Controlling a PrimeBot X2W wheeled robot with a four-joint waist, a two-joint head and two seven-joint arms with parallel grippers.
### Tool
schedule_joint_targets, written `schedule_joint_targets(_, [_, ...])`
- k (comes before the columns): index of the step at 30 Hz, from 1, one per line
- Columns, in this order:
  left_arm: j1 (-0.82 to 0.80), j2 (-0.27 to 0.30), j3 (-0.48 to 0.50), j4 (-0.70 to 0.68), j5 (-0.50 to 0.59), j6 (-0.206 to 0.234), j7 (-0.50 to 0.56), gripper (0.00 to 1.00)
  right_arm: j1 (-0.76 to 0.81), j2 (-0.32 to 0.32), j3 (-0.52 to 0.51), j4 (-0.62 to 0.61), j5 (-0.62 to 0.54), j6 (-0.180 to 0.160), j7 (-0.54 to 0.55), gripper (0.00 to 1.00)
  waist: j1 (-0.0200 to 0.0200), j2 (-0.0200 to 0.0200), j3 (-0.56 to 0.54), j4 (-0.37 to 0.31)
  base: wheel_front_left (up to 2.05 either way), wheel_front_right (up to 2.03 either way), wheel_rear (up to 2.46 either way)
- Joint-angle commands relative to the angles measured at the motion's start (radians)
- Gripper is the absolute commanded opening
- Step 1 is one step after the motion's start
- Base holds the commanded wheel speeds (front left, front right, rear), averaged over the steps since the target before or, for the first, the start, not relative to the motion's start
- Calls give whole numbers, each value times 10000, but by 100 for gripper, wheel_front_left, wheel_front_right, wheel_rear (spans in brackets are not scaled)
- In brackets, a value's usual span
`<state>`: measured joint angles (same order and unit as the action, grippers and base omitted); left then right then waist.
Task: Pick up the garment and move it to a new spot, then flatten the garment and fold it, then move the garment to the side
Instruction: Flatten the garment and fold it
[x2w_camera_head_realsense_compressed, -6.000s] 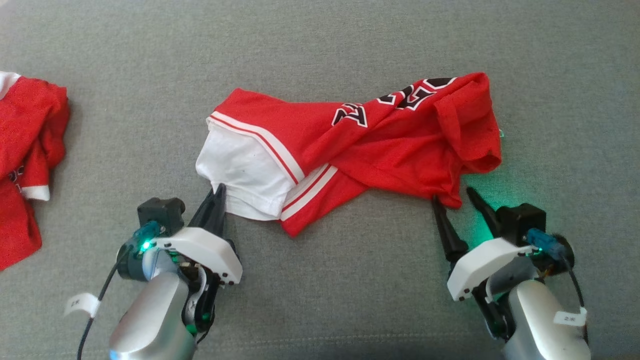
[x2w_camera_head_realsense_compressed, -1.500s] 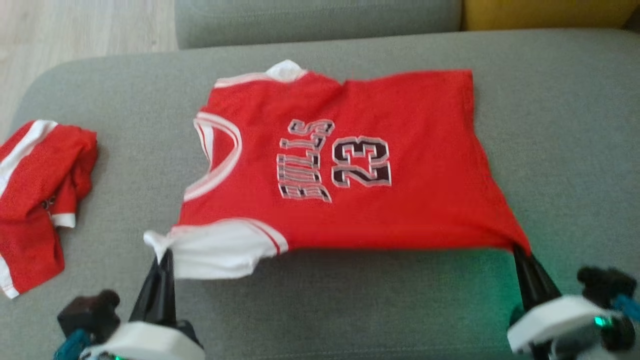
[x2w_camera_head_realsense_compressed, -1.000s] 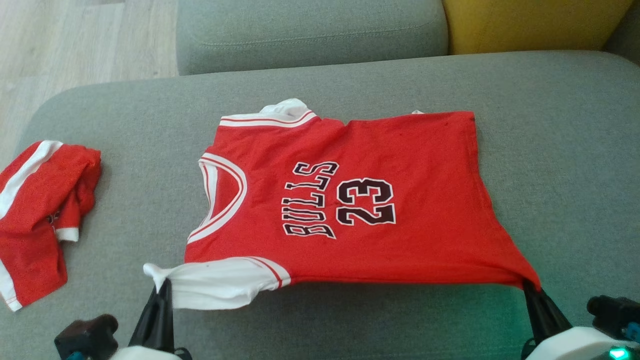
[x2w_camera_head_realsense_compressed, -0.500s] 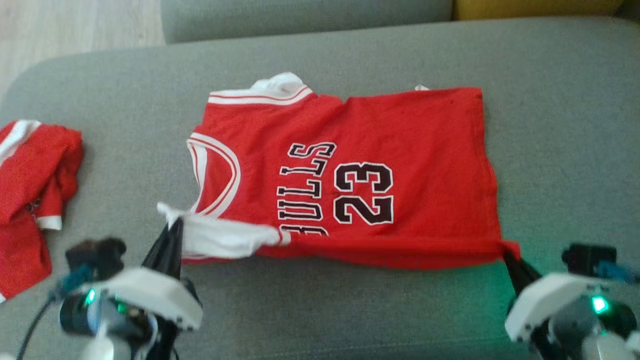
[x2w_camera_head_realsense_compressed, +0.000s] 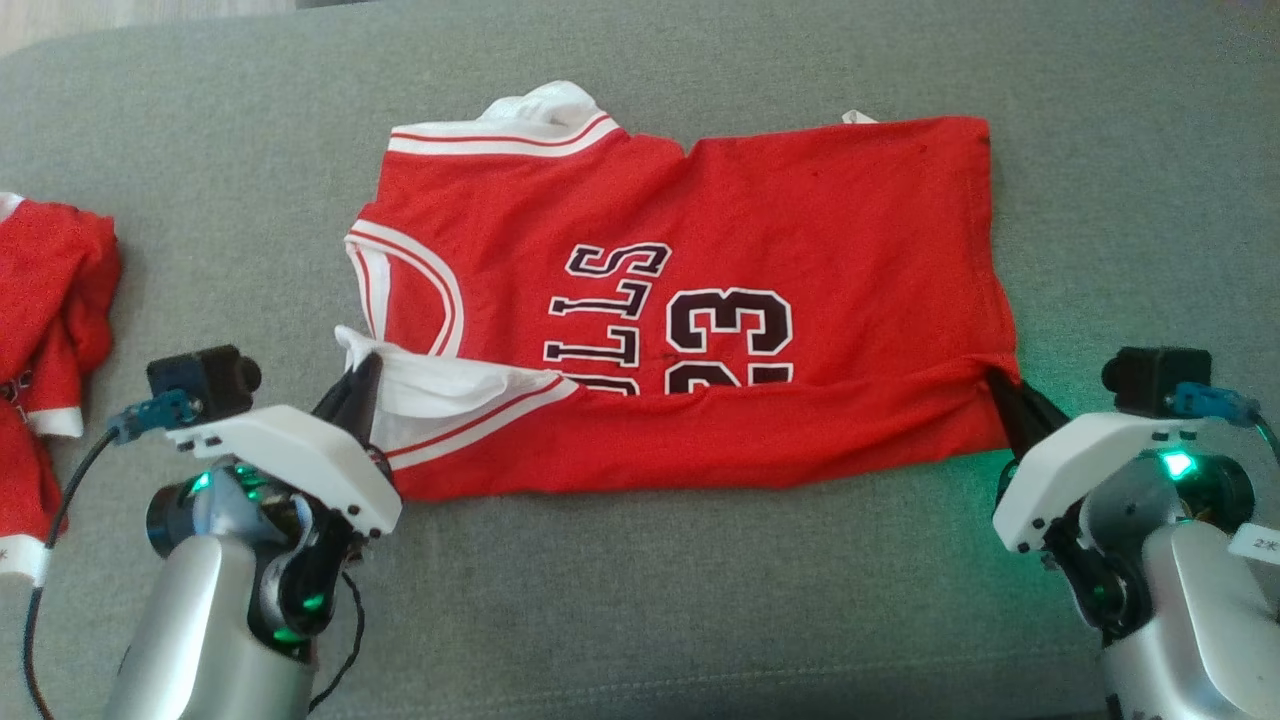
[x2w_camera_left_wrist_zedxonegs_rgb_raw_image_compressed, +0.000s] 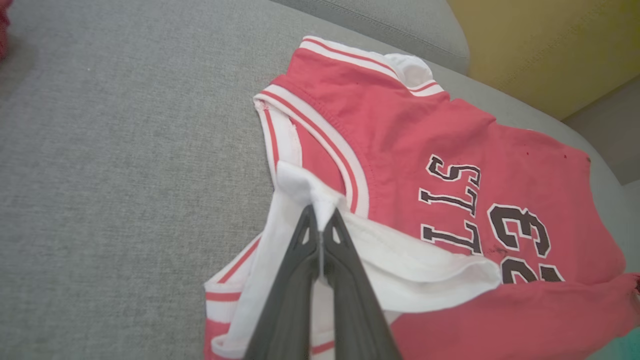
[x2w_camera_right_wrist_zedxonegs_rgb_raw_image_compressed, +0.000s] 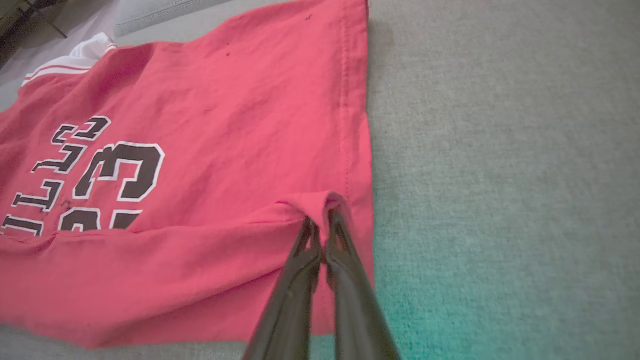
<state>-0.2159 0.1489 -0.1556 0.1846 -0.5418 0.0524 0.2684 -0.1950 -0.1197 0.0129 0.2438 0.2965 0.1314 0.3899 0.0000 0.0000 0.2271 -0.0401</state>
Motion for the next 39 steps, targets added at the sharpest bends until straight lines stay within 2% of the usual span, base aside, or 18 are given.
schedule_joint_targets(1, [-545,89,353,-129,-40,-77,-283,56,-408,-222,271,-141,139,-7,-487,100,0,0,78,26,0,0,0])
schedule_joint_targets(2, [-562,93,342,-62,24,-73,-415,100,-434,-222,322,-69,193,-7,-675,100,0,0,97,35,0,0,0])
schedule_joint_targets(6, [-477,101,339,40,293,44,-949,100,-453,-256,476,-18,353,-7,-1429,100,0,0,119,48,0,0,0])
schedule_joint_targets(12, [19,-94,466,-352,800,335,-2736,100,-298,-296,718,-284,486,-7,-3143,100,0,0,56,57,0,0,0])
schedule_joint_targets(17, [543,-236,523,-827,1312,534,-4494,100,-106,-381,871,-904,47,-7,-4629,100,0,0,-135,41,0,0,0])
schedule_joint_targets(20, [816,-242,479,-1115,1722,680,-4982,100,108,-348,877,-1315,-266,-7,-5195,100,0,0,-261,39,0,0,0])
schedule_joint_targets(27, [1645,-176,397,-1799,2590,863,-5275,100,947,-102,787,-2070,-872,-7,-5384,100,0,0,-583,-32,0,0,0])
schedule_joint_targets(39, [2488,-234,282,-1610,2779,802,-5298,100,1898,212,548,-2552,-1128,-7,-4971,100,0,0,-908,-81,0,0,0])
